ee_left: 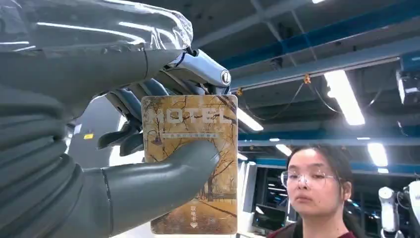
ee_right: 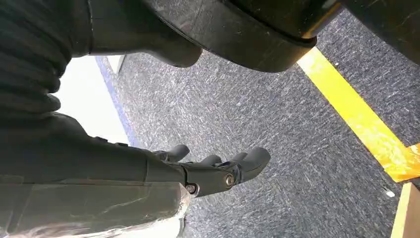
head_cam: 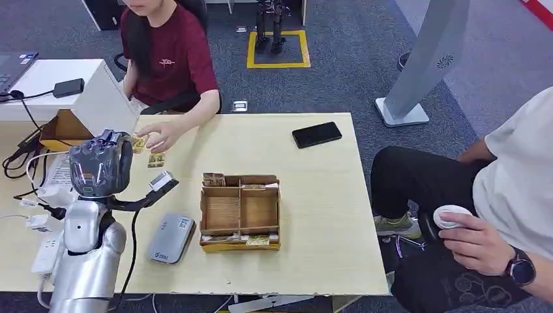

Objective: Pass the card to the sensor for recognition and then transmit it.

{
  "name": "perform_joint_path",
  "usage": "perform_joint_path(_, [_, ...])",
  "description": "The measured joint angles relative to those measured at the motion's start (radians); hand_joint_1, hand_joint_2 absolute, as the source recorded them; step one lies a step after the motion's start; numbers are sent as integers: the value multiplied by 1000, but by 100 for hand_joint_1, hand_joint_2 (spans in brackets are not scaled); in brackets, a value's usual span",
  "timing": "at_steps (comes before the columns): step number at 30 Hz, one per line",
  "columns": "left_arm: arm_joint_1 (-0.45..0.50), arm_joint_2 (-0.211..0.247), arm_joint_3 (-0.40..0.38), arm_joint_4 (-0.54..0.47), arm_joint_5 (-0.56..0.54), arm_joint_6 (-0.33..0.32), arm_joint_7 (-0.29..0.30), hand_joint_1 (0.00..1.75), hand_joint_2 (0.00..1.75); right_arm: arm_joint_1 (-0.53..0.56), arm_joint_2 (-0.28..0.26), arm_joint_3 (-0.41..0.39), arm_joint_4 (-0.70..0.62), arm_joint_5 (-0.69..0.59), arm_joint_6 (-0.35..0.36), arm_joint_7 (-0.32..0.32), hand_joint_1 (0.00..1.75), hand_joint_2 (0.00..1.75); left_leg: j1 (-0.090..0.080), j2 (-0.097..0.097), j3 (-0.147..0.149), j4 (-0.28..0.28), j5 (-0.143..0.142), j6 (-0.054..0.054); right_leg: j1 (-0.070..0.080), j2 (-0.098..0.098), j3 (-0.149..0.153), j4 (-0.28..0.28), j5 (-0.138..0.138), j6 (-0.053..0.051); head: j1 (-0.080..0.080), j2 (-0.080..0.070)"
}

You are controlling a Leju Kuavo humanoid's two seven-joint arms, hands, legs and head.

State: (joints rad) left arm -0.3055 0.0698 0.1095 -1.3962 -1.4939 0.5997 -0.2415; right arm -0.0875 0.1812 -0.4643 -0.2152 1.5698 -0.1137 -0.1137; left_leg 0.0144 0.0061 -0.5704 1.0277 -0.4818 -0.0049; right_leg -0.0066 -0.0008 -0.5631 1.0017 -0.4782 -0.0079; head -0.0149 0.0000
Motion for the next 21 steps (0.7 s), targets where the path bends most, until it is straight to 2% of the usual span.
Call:
perform_joint_path(15, [-35,13,-55,91,-29,-1,32,175,175,0,0,14,-1,0,-8,-10,0,175,0,0,0,0,0,0,0,0,0,0,0,0,0,0])
perform_joint_path(16, [-35,13,-56,94,-29,-1,32,0,175,0,0,14,-1,0,-8,-10,0,175,0,0,0,0,0,0,0,0,-1,0,0,0,0,0])
perform_joint_path(21, [-38,11,-63,109,17,-27,30,0,175,0,0,14,-2,0,-9,0,0,175,0,0,0,0,0,0,0,0,-1,0,0,0,0,0])
